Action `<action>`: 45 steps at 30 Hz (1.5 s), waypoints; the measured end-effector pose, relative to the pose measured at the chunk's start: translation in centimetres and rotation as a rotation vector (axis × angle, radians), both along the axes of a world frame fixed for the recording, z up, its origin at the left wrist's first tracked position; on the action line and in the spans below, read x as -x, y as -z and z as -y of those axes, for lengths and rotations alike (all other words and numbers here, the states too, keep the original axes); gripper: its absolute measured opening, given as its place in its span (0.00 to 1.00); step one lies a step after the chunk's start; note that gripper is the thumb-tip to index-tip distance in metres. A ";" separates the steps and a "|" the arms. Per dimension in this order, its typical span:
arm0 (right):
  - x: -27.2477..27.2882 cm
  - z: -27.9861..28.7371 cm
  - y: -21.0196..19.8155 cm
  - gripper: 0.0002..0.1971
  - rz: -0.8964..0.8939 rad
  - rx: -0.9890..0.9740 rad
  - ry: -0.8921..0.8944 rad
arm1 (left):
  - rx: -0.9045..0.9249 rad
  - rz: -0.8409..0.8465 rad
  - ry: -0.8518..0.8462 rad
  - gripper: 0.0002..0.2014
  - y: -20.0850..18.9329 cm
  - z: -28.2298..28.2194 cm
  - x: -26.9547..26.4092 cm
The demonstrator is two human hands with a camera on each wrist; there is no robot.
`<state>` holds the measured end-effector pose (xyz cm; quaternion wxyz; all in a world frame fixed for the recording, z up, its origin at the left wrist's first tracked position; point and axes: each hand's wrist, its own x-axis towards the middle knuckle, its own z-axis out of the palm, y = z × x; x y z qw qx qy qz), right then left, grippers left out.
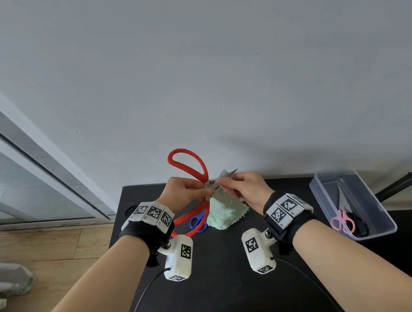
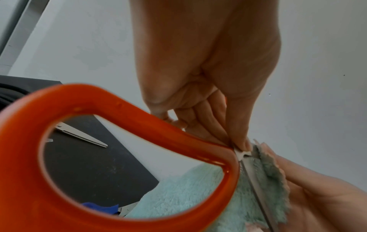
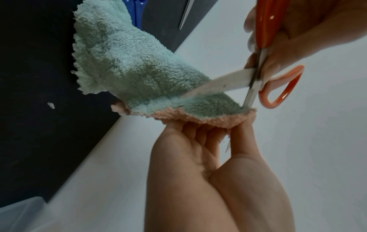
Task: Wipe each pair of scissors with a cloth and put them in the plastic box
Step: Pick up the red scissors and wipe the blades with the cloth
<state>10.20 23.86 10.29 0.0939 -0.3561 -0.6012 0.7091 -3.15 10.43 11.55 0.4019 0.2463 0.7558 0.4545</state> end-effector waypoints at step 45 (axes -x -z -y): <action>2.1 -1.0 -2.5 0.10 0.333 -0.531 -0.725 | 0.155 -0.106 0.258 0.02 0.0 0.1 0.2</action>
